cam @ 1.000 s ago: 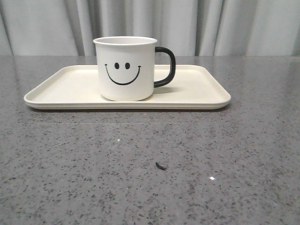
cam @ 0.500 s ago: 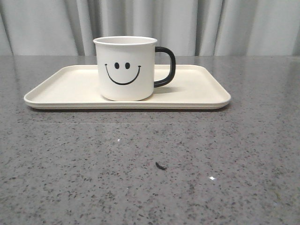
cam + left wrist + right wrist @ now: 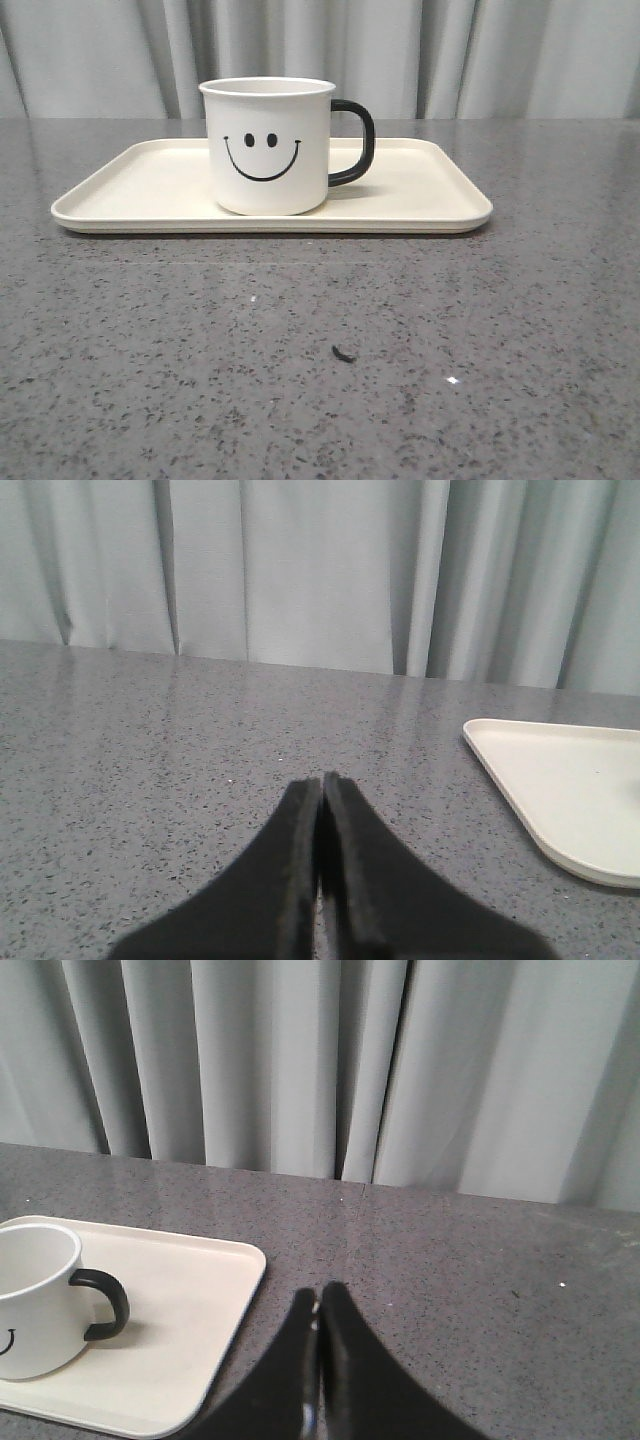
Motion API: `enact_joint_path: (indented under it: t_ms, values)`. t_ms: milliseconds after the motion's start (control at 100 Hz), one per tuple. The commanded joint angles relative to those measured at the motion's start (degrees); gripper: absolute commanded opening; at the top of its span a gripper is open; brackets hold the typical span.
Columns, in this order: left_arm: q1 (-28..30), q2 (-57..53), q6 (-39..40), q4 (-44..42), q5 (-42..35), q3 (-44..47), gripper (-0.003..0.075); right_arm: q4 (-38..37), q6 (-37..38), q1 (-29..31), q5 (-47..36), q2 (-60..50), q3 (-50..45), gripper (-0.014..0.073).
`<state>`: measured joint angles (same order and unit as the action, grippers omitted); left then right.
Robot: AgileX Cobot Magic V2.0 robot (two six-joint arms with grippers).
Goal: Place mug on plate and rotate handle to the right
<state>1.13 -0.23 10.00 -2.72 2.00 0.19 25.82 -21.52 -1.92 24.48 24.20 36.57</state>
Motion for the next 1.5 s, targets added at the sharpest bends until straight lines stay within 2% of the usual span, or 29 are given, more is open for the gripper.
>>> enact_joint_path:
  t_ms: [0, 440, 600, 760, 1010, 1220, 1490]
  values:
    - [0.2, -2.0, 0.4, -0.1, -4.4, 0.3, -0.0019, 0.4, -0.1, 0.3, -4.0, 0.2, 1.4, -0.0088]
    - [0.2, -1.9, 0.4, -0.1, -4.4, 0.3, -0.0019, 0.4, -0.2, 0.3, -4.0, 0.2, 1.4, -0.0088]
    - [0.2, -1.9, 0.4, -0.1, -4.4, 0.3, -0.0019, 0.3, -0.2, 0.3, -0.9, 0.4, 1.2, -0.0088]
    - [0.2, -1.9, 0.4, -0.1, -4.4, 0.3, -0.0019, -2.1, -0.2, 0.3, -0.1, -1.7, -4.8, -0.0088]
    - [0.2, -1.9, 0.4, -0.1, -4.4, 0.3, -0.0019, -3.6, -0.2, 0.3, -11.7, -15.3, -22.7, -0.0088]
    - [0.2, -1.9, 0.4, -0.1, -4.4, 0.3, -0.0019, -3.6, -0.2, 0.4, -18.1, -26.2, -30.7, -0.0088]
    - [0.2, -1.9, 0.4, -0.1, -4.4, 0.3, -0.0019, -3.1, -0.2, 0.7, -23.2, -25.6, -36.1, -0.0088]
